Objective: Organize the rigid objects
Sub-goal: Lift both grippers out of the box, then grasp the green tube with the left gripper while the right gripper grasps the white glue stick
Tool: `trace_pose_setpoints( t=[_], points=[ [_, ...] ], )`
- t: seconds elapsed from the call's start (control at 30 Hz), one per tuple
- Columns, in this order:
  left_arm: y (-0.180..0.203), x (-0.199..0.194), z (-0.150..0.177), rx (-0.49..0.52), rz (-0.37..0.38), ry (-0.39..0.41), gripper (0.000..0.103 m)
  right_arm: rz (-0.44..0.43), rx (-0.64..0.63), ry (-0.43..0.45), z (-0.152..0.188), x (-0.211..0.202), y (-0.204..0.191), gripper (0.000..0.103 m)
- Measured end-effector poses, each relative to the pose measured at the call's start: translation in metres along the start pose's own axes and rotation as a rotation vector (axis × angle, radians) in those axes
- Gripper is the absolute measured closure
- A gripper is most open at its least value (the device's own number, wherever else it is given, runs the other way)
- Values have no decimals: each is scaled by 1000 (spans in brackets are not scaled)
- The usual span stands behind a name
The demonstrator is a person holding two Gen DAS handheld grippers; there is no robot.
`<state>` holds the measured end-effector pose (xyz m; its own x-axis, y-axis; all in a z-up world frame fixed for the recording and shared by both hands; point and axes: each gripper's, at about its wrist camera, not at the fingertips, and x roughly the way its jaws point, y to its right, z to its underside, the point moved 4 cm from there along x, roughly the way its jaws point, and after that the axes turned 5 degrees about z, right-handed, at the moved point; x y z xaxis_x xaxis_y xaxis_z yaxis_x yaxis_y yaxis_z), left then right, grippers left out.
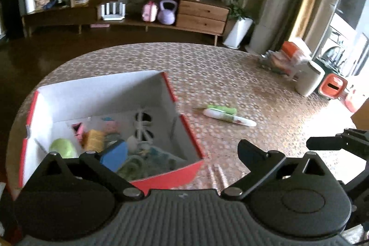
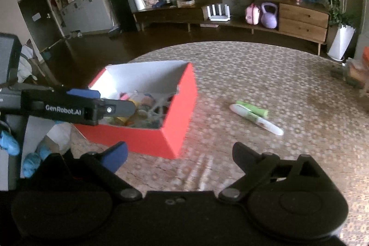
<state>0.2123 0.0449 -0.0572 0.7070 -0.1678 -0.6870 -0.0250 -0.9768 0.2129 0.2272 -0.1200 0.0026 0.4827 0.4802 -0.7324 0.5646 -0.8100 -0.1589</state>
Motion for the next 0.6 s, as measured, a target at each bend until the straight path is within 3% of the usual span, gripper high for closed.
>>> trace_pose_setpoints(
  t=[0.3, 0.6],
  points=[
    [36, 40, -9, 33, 8, -37, 0, 78, 1, -8, 13, 16, 54, 9],
    [63, 95, -43, 57, -24, -112, 1, 112, -35, -27, 9, 56, 92, 12]
  ],
)
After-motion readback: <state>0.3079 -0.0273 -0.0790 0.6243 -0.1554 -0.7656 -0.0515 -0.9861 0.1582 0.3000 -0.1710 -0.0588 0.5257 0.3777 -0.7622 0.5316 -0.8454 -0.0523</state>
